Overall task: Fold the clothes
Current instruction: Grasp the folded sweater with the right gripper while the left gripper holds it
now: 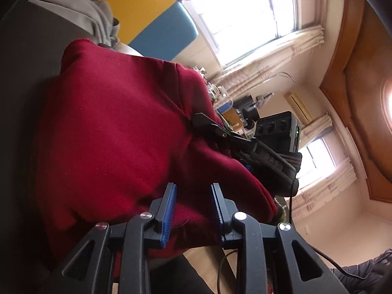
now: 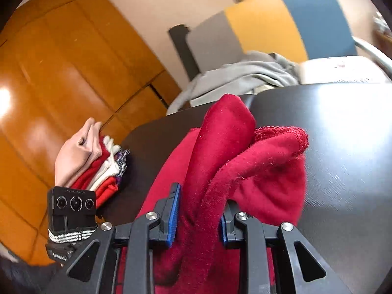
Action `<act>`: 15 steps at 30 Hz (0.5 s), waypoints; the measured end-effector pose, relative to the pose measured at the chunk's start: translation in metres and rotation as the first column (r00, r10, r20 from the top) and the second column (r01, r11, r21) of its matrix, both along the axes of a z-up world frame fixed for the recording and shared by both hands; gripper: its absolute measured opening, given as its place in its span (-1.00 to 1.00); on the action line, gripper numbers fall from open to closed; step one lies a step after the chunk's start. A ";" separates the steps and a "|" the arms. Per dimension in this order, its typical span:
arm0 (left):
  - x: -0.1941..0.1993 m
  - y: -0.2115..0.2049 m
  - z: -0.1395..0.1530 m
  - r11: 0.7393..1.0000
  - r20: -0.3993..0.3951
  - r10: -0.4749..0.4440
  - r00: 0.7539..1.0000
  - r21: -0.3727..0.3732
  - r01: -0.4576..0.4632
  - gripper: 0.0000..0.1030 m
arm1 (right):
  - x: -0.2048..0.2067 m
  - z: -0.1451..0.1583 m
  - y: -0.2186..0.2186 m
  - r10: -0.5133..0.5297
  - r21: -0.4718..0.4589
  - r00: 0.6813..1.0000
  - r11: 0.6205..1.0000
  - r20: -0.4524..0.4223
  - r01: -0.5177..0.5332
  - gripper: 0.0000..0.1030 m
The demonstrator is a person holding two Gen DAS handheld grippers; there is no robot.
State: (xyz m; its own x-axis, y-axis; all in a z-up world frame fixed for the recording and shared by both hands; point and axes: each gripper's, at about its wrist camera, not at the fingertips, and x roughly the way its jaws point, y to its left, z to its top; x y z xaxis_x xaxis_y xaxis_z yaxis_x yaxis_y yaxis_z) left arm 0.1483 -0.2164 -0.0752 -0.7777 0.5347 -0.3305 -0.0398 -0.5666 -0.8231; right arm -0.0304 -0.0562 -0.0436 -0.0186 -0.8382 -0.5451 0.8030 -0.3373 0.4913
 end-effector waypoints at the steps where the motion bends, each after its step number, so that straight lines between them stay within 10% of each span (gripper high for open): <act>1: 0.000 -0.001 -0.003 1.000 0.010 0.003 1.000 0.003 -0.003 -0.44 | -0.001 -0.009 -0.004 -0.005 0.034 1.000 0.999 -0.010 0.005 -0.47; 4: 0.000 0.002 -0.008 1.000 0.045 -0.022 0.999 -0.011 0.023 -0.44 | -0.025 -0.058 -0.005 -0.064 0.137 0.994 0.989 0.087 0.052 -0.30; 8: -0.004 0.003 -0.011 0.999 0.082 -0.031 0.996 -0.025 0.033 -0.44 | -0.041 -0.089 0.039 -0.058 -0.032 0.949 0.997 0.310 0.071 -0.13; 15: -0.001 -0.023 0.025 0.997 0.005 0.047 0.999 -0.068 -0.046 -0.40 | -0.020 -0.032 0.067 -0.024 -0.019 0.988 0.999 0.151 0.027 0.46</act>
